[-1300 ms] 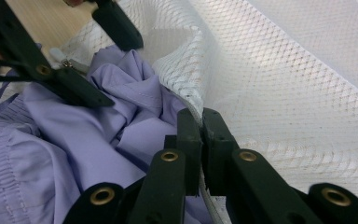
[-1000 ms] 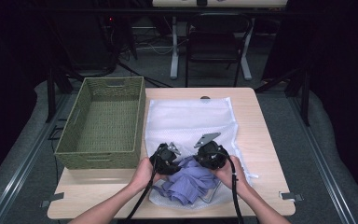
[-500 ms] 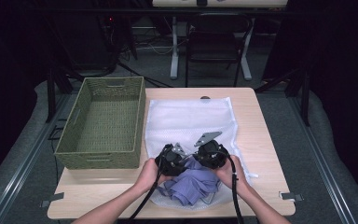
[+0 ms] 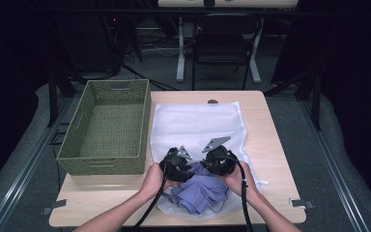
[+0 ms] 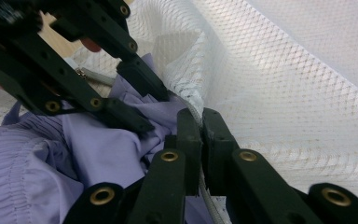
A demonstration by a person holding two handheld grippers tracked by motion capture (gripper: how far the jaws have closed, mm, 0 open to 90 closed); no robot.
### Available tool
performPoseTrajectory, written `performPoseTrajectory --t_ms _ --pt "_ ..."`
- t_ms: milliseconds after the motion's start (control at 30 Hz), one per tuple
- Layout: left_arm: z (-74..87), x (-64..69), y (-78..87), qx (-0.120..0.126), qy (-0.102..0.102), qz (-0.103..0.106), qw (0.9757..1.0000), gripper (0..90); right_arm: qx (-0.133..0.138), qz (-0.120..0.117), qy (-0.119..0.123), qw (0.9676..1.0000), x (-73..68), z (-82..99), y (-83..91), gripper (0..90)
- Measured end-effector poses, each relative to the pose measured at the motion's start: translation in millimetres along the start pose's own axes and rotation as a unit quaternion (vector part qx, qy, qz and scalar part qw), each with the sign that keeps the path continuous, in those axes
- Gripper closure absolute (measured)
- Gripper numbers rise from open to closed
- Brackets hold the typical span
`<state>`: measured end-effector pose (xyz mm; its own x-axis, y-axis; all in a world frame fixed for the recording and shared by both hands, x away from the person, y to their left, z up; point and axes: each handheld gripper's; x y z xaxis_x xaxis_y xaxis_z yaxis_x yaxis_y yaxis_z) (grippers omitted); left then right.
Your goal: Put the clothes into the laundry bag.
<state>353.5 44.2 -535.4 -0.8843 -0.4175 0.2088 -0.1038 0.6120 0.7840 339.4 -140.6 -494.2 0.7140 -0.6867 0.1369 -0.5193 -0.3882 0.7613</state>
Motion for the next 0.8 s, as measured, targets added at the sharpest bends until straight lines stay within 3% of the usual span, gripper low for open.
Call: performPoseTrajectory --t_ms 100,233,433,633,700,800 --pt "0.3 0.5 8.5 -0.001 -0.001 -0.003 1.0 50.4 -0.002 0.0 -0.004 1.0 1.0 0.9 0.1 87.3" --pt "1.8 4.1 26.6 0.019 -0.001 -0.003 0.9998 34.1 -0.002 0.0 -0.002 1.0 2.0 1.7 0.2 87.3" --pt "2.7 22.7 39.4 0.03 -0.022 0.025 0.999 17.9 -0.001 0.001 -0.006 1.0 3.7 2.3 1.4 87.3" --pt "2.1 44.6 19.5 0.003 -0.067 0.054 0.9963 18.8 -0.002 0.002 -0.006 1.0 3.1 2.5 0.3 87.3" --pt "1.8 47.3 8.9 -0.011 -0.071 0.061 0.9955 21.0 -0.003 0.003 -0.007 1.0 2.7 2.2 -0.2 87.3" --pt "1.4 47.2 -3.6 -0.022 -0.076 0.05 0.9956 30.9 -0.005 0.002 -0.007 1.0 1.8 2.0 -1.5 87.3"
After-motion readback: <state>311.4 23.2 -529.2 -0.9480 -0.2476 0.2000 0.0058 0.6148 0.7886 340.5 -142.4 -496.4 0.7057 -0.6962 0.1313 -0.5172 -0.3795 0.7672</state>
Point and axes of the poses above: each handheld gripper's, and its own axes: y roughly backward along the jaws, z roughly out of its underside, x roughly to its right, and after that the axes turned 7 degrees about z, right-handed
